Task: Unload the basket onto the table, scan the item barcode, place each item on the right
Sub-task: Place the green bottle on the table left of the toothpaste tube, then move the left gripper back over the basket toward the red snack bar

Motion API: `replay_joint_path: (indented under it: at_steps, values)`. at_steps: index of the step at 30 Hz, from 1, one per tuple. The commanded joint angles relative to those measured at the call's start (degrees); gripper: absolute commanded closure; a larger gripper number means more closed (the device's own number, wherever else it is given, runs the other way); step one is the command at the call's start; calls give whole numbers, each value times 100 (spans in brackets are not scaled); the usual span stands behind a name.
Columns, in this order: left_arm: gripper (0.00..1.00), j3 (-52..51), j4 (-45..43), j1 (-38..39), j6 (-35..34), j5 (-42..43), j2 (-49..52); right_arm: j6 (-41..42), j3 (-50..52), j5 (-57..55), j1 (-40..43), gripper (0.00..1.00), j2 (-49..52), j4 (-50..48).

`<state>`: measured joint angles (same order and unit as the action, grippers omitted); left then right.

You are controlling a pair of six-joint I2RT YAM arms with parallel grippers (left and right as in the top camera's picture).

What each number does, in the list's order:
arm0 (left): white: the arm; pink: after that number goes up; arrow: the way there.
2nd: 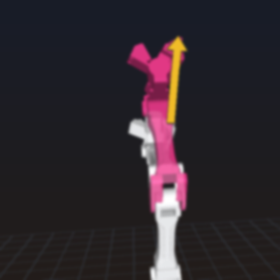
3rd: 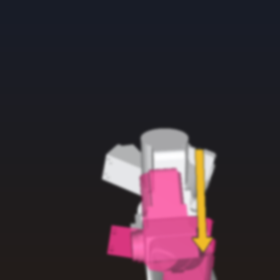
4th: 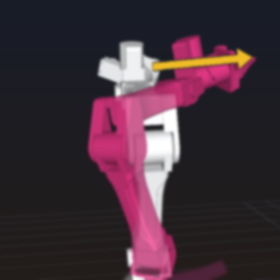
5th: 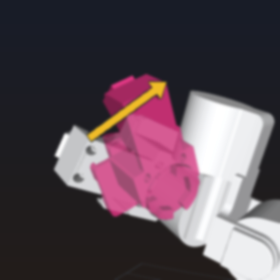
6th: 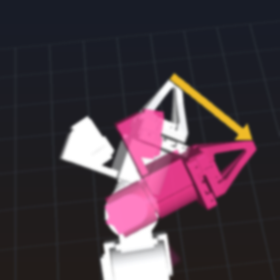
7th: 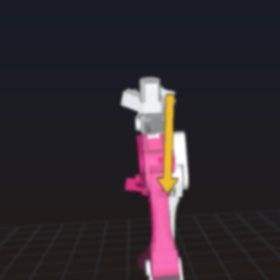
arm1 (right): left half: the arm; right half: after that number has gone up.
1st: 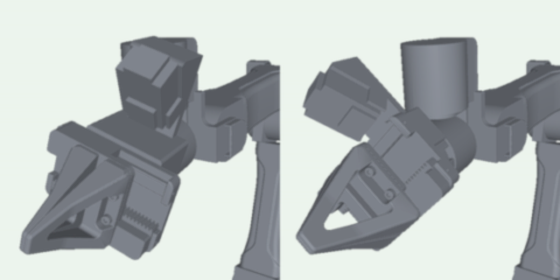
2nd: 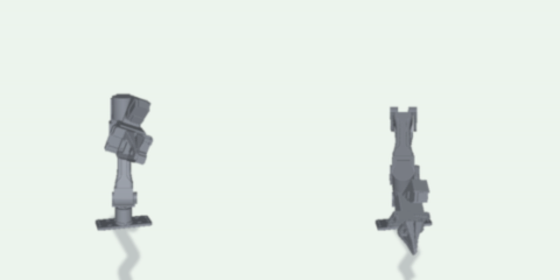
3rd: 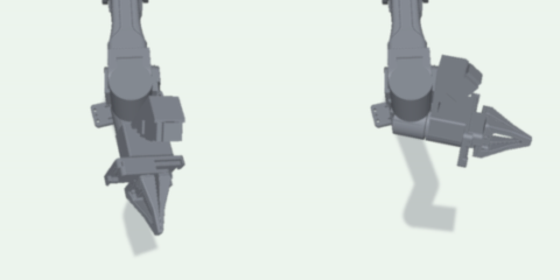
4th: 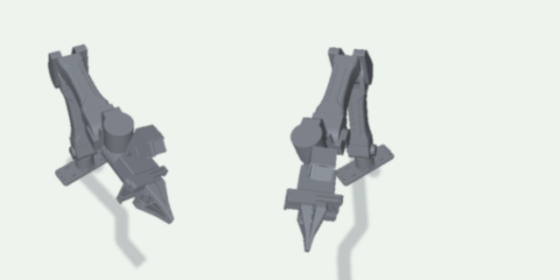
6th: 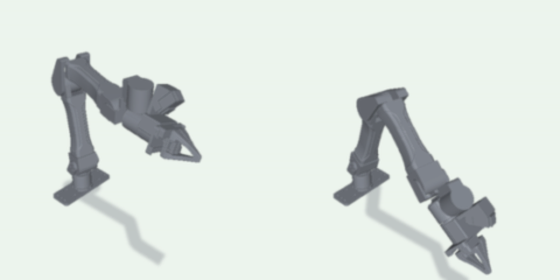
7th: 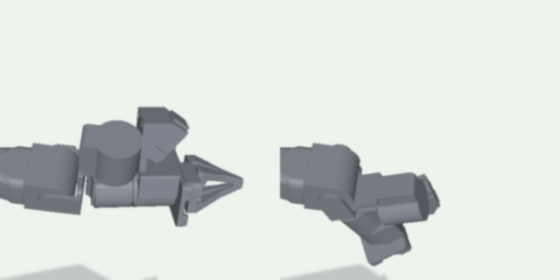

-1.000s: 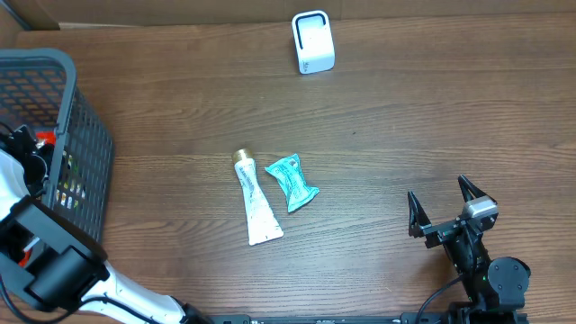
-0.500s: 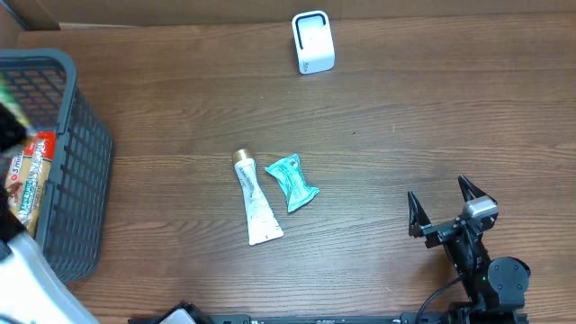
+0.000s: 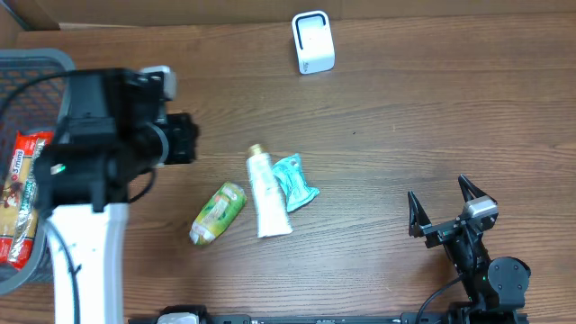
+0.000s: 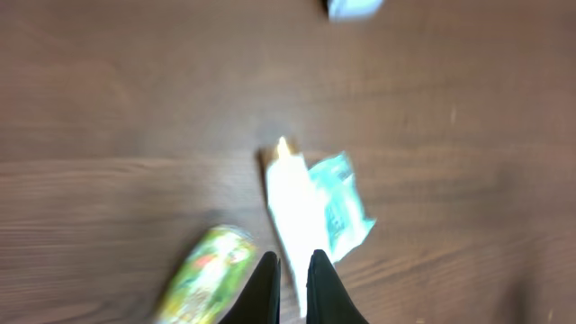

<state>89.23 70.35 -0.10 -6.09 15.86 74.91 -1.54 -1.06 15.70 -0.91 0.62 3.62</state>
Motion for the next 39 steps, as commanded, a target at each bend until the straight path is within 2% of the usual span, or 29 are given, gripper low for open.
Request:
replay_joint_path:
  at_steps: [1,7,11,12,13,15,17,20,21,22,27,31,33,39]
  values:
    - [96,-1261,-557,625,-481,48,243,-22,61,22,-37,0,-46,-33]
    - [96,-2677,-2059,994,-772,31,542,-22,61,22,-37,0,-46,-33]
    - [95,-2693,-2352,981,-791,31,638,-22,61,20,-37,0,-46,-33]
    - [89,-2566,-2345,970,-787,28,621,-22,61,22,-37,0,-46,-33]
    - [78,-2227,-2243,942,-763,26,586,-22,61,22,-37,0,-46,-33]
    - [68,-1687,-2009,892,-625,20,557,-22,61,22,-37,0,-46,-33]
    - [37,-190,-1246,651,-251,-271,553,-22,61,22,-37,0,-46,-33]
    - [18,1025,-643,304,-201,-868,553,-22,61,22,-37,0,-46,-33]
    - [4,1668,-323,-17,-203,-1108,553,-22,61,22,-37,0,-46,-33]
    - [0,2026,-133,-262,-203,-1209,553,-22,61,22,-37,0,-46,-33]
    - [0,2903,306,-1818,-267,-1360,553,-22,61,22,-37,0,-46,-33]
    - [1,2741,455,-3320,-404,-1692,662,-22,61,22,-37,0,-46,-33]
    - [7,2549,474,-3875,-813,-1633,800,-22,61,22,-37,0,-46,-33]
    - [11,1880,2,-4336,-970,-1823,1300,-22,61,22,-37,0,-46,-33]
